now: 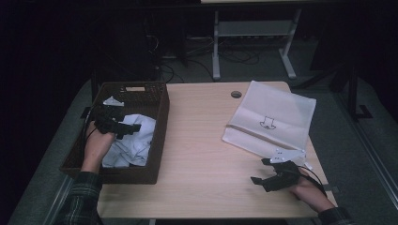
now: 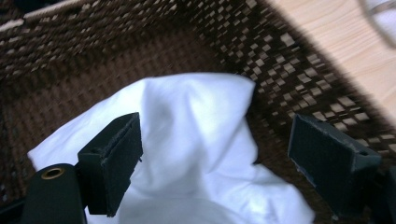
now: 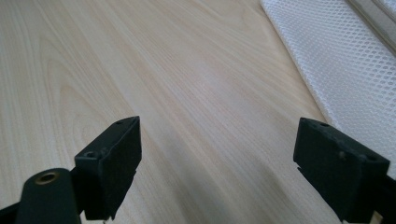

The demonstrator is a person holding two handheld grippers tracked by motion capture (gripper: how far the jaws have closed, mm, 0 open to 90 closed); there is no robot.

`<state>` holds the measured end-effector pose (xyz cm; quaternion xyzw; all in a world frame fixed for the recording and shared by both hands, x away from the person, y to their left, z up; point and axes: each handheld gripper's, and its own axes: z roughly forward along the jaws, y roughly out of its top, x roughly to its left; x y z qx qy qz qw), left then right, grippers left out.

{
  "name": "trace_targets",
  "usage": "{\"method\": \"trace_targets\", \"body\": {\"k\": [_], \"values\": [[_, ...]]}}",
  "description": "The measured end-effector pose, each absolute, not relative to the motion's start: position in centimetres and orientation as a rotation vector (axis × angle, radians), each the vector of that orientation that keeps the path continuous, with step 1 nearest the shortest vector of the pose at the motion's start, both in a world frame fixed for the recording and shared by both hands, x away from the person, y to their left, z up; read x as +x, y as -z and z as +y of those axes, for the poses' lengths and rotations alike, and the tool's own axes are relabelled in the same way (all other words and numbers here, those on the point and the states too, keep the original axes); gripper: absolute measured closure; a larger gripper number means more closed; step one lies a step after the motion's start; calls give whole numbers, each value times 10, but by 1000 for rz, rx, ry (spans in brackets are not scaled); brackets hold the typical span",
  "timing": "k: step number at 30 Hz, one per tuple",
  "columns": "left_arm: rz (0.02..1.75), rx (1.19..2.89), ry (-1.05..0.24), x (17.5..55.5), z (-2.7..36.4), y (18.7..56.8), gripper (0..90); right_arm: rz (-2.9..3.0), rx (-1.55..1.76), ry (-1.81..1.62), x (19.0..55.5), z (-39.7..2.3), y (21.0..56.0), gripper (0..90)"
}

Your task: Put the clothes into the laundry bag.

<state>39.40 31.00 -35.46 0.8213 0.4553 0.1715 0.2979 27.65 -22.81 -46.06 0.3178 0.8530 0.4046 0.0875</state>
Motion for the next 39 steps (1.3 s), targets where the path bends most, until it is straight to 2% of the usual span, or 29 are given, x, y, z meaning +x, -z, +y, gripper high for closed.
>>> {"method": "trace_targets", "body": {"k": [23, 26, 31, 39], "values": [[1334, 2350, -382, 420, 320, 403, 170, 2545, 941, -1192, 276, -228, 461, 145], [1354, 2384, -383, 420, 319, 409, 144, 2547, 938, -1189, 276, -228, 462, 145], [1439, 2388, -329, 423, 321, 421, 147, 2547, 938, -1188, 276, -228, 462, 145], [1510, 2339, -316, 420, 325, 429, 111, 2546, 941, -1186, 277, -229, 462, 145]]}}
